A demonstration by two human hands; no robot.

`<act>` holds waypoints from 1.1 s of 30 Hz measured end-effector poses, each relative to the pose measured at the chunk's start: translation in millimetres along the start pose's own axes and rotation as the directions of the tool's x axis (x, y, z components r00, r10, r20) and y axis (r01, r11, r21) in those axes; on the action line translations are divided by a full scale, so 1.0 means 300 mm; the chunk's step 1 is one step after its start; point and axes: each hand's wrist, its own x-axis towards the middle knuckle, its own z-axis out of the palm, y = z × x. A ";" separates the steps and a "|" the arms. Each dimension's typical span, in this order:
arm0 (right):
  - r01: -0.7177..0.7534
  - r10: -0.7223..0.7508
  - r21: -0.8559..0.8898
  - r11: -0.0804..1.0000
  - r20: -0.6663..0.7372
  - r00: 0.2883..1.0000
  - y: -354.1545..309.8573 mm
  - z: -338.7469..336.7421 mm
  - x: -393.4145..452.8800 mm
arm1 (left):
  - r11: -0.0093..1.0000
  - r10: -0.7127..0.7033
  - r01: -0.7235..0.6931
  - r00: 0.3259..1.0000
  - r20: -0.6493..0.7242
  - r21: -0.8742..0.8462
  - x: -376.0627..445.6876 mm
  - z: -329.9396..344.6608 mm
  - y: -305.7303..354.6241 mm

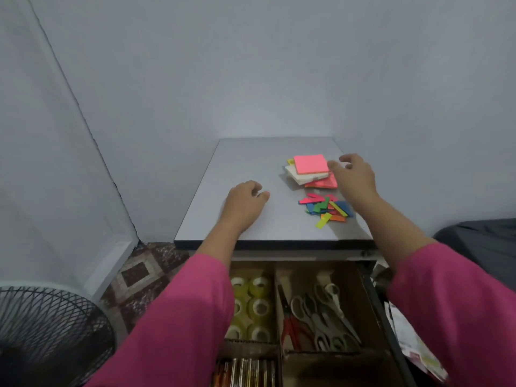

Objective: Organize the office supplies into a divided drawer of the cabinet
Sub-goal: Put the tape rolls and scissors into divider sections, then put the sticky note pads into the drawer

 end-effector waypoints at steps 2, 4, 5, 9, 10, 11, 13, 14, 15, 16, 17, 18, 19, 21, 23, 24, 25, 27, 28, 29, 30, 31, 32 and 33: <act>-0.108 0.106 0.013 0.994 0.087 0.991 0.003 0.021 0.077 | 0.999 0.001 -0.001 1.000 0.003 -0.041 0.028 0.001 -0.003; -0.178 0.172 0.016 0.984 0.178 0.969 0.009 0.051 0.141 | 0.996 -0.009 0.009 1.000 0.004 -0.087 0.053 0.000 -0.011; -0.195 0.191 -0.003 0.981 0.216 0.958 0.014 0.067 0.168 | 0.994 -0.011 0.011 1.000 0.001 -0.107 0.064 -0.001 -0.016; -0.181 0.237 -0.217 0.959 0.273 0.932 0.024 0.136 0.250 | 0.981 -0.007 0.003 1.000 -0.019 -0.196 0.082 0.002 -0.026; -0.180 0.261 -0.292 0.939 0.269 0.927 0.028 0.158 0.267 | 0.977 -0.006 0.001 1.000 -0.025 -0.213 0.085 0.001 -0.029; -0.176 0.276 -0.353 0.919 0.256 0.927 0.031 0.180 0.281 | 0.975 -0.006 -0.001 1.000 -0.029 -0.223 0.086 0.002 -0.032; -0.164 0.280 -0.420 0.892 0.231 0.932 0.021 0.211 0.297 | 0.973 -0.004 -0.005 0.999 -0.037 -0.229 0.089 0.005 -0.035; -0.160 0.278 -0.432 0.888 0.227 0.933 0.012 0.223 0.302 | 0.973 -0.002 -0.008 0.999 -0.041 -0.232 0.090 0.007 -0.036; -0.155 0.276 -0.438 0.885 0.226 0.934 0.004 0.233 0.309 | 0.971 0.002 -0.013 0.999 -0.048 -0.238 0.091 0.009 -0.037; -0.149 0.276 -0.446 0.882 0.232 0.933 -0.003 0.242 0.315 | 0.969 0.004 -0.018 0.998 -0.056 -0.247 0.093 0.011 -0.038; -0.139 0.274 -0.457 0.879 0.245 0.930 -0.008 0.251 0.323 | 0.965 0.003 -0.020 0.998 -0.065 -0.260 0.095 0.012 -0.041; -0.129 0.275 -0.469 0.874 0.258 0.926 -0.010 0.260 0.332 | 0.961 -0.002 -0.019 0.997 -0.073 -0.276 0.097 0.013 -0.042; -0.118 0.274 -0.479 0.870 0.270 0.923 -0.014 0.272 0.340 | 0.956 -0.010 -0.014 0.997 -0.080 -0.294 0.100 0.012 -0.045; -0.088 0.263 -0.478 0.874 0.312 0.913 -0.026 0.289 0.339 | 0.945 -0.028 -0.008 0.994 -0.104 -0.328 0.101 0.011 -0.042; -0.043 0.243 -0.482 0.875 0.361 0.900 -0.049 0.304 0.318 | 0.932 -0.052 -0.011 0.985 -0.163 -0.363 0.103 0.008 -0.041; -0.014 0.230 -0.483 0.875 0.390 0.892 -0.062 0.312 0.303 | 0.925 -0.068 -0.013 0.978 -0.198 -0.379 0.105 0.007 -0.040; 0.018 0.213 -0.482 0.876 0.420 0.882 -0.074 0.322 0.285 | 0.920 -0.084 -0.015 0.969 -0.233 -0.392 0.108 0.006 -0.042; 0.087 0.170 -0.467 0.880 0.479 0.861 -0.098 0.337 0.243 | 0.918 -0.109 -0.020 0.948 -0.299 -0.397 0.113 0.004 -0.047; 0.117 0.153 -0.460 0.880 0.508 0.848 -0.109 0.342 0.222 | 0.919 -0.118 -0.022 0.937 -0.328 -0.394 0.115 0.003 -0.050; 0.138 0.144 -0.452 0.881 0.534 0.833 -0.117 0.347 0.203 | 0.919 -0.129 -0.022 0.927 -0.352 -0.394 0.117 0.001 -0.052; 0.157 0.133 -0.441 0.884 0.559 0.818 -0.124 0.347 0.181 | 0.915 -0.145 -0.018 0.918 -0.370 -0.403 0.117 -0.001 -0.054; 0.176 0.122 -0.428 0.887 0.582 0.804 -0.133 0.344 0.158 | 0.905 -0.161 -0.018 0.910 -0.382 -0.425 0.116 -0.004 -0.054; 0.186 0.118 -0.419 0.889 0.602 0.790 -0.139 0.340 0.137 | 0.892 -0.178 -0.016 0.906 -0.385 -0.451 0.117 -0.006 -0.054; 0.193 0.116 -0.413 0.890 0.615 0.780 -0.144 0.331 0.114 | 0.881 -0.196 -0.009 0.902 -0.383 -0.473 0.116 -0.008 -0.052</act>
